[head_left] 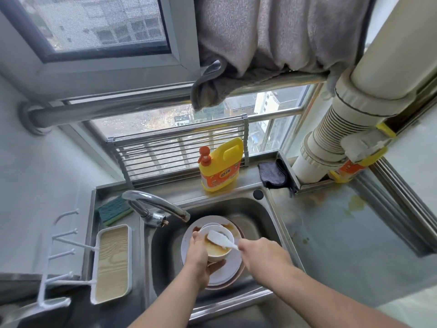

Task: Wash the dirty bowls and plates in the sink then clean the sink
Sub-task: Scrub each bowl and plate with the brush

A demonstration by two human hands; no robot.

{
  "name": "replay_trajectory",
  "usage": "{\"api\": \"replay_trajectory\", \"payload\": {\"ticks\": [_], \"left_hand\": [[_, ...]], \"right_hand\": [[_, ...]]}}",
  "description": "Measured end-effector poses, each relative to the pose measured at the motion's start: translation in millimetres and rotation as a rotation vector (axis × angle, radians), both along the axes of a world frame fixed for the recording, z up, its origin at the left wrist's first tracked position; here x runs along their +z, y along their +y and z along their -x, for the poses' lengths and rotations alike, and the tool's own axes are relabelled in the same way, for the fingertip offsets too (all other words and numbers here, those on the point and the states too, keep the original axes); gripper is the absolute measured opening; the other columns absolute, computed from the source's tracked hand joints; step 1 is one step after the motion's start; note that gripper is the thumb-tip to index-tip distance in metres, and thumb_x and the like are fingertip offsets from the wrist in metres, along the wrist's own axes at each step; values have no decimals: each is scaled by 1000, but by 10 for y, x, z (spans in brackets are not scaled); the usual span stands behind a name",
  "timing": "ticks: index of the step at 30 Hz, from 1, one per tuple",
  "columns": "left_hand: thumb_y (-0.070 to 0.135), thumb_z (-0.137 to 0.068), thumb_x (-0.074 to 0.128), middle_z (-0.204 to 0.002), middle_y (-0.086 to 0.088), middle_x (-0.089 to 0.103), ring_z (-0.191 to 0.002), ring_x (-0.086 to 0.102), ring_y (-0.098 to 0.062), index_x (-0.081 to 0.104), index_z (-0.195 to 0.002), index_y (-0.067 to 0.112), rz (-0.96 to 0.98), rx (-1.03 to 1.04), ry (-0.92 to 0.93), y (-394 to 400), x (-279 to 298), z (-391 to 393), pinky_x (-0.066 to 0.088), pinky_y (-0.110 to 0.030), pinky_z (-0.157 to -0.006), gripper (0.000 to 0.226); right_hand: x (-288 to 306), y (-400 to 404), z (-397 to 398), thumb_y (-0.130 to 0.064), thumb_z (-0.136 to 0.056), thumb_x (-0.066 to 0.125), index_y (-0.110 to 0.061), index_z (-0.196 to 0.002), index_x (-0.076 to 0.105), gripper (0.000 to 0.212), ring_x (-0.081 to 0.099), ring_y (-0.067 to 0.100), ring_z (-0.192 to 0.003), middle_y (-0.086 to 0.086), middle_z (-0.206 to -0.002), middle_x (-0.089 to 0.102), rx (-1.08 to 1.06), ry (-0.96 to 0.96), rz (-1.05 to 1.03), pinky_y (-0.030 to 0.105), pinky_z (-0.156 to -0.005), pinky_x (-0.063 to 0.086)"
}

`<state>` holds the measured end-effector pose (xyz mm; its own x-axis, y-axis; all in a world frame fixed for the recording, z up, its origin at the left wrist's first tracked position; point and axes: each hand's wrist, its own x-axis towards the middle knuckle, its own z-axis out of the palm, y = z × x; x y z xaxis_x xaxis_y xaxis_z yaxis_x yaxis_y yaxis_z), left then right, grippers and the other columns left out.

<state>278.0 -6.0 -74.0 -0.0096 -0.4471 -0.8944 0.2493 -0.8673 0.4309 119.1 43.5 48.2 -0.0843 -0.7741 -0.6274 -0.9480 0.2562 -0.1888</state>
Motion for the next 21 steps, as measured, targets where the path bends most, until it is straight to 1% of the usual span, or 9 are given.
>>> {"api": "replay_trajectory", "payload": {"ticks": [2, 4, 6, 8, 11, 13, 17, 19, 21], "left_hand": [[71, -104, 32, -114, -18, 75, -100, 74, -38, 54, -143, 25, 13, -44, -39, -38, -14, -45, 64, -47, -68, 64], [72, -103, 34, -116, -20, 73, -98, 75, -39, 54, -140, 23, -1, -28, -25, -2, -16, -38, 65, -51, -72, 65], [73, -102, 34, -115, -22, 74, -99, 75, -40, 55, -140, 19, -33, 21, 21, 92, -1, 4, 65, -51, -76, 69], [74, -102, 32, -110, -22, 77, -103, 75, -40, 59, -137, 15, -37, 30, 53, 135, 13, 16, 64, -49, -81, 74], [67, -106, 33, -106, -20, 77, -99, 73, -38, 59, -133, 17, 42, 13, -2, 45, 86, -56, 62, -47, -78, 63], [59, -110, 34, -108, -18, 73, -94, 72, -37, 57, -132, 20, 119, -9, -42, -44, 168, -74, 61, -47, -71, 50], [52, -112, 34, -117, -15, 65, -95, 70, -35, 50, -138, 30, 190, 33, -65, -7, 261, 9, 62, -47, -64, 37], [50, -112, 34, -125, -14, 64, -102, 69, -36, 50, -140, 35, 264, 10, -89, 21, 204, -17, 63, -49, -65, 35], [51, -111, 36, -129, -11, 65, -108, 69, -36, 53, -139, 38, 303, -53, -126, 33, 152, -43, 64, -50, -67, 35]], "right_hand": [[69, 73, 9, -25, -104, 43, -29, -104, 50, 9, 63, 31, -87, 5, -98, 63, -9, -75, -53, 37, -66, 50], [188, 60, -44, -31, -104, 48, -30, -114, 61, 16, 62, 20, -82, 1, -105, 66, -86, -265, -85, 32, -68, 51], [214, -25, -88, -33, -104, 52, -29, -120, 64, 21, 62, 16, -82, -1, -109, 66, -140, -332, -75, 28, -69, 51], [181, -105, -75, -34, -103, 53, -35, -125, 62, 24, 66, 24, -101, 2, -119, 67, -47, -172, -9, 33, -81, 53], [162, -2, -18, -21, -103, 45, -33, -122, 55, 25, 65, 36, -103, 9, -115, 66, 127, 43, -29, 37, -74, 50], [167, 97, -26, -22, -104, 41, -30, -116, 53, 18, 64, 35, -95, 10, -109, 65, 56, -53, -52, 37, -70, 47], [217, 50, -73, -34, -103, 53, -28, -116, 63, 17, 53, 13, -67, -3, -93, 62, -209, -413, -103, 24, -55, 42], [215, -27, -6, -34, -101, 54, -33, -118, 65, 20, 60, 12, -76, -6, -102, 65, -123, -334, -94, 24, -61, 45], [235, -92, 73, -29, -100, 53, -41, -123, 62, 28, 66, 22, -102, -4, -120, 67, 45, -82, -68, 30, -76, 50]]}}
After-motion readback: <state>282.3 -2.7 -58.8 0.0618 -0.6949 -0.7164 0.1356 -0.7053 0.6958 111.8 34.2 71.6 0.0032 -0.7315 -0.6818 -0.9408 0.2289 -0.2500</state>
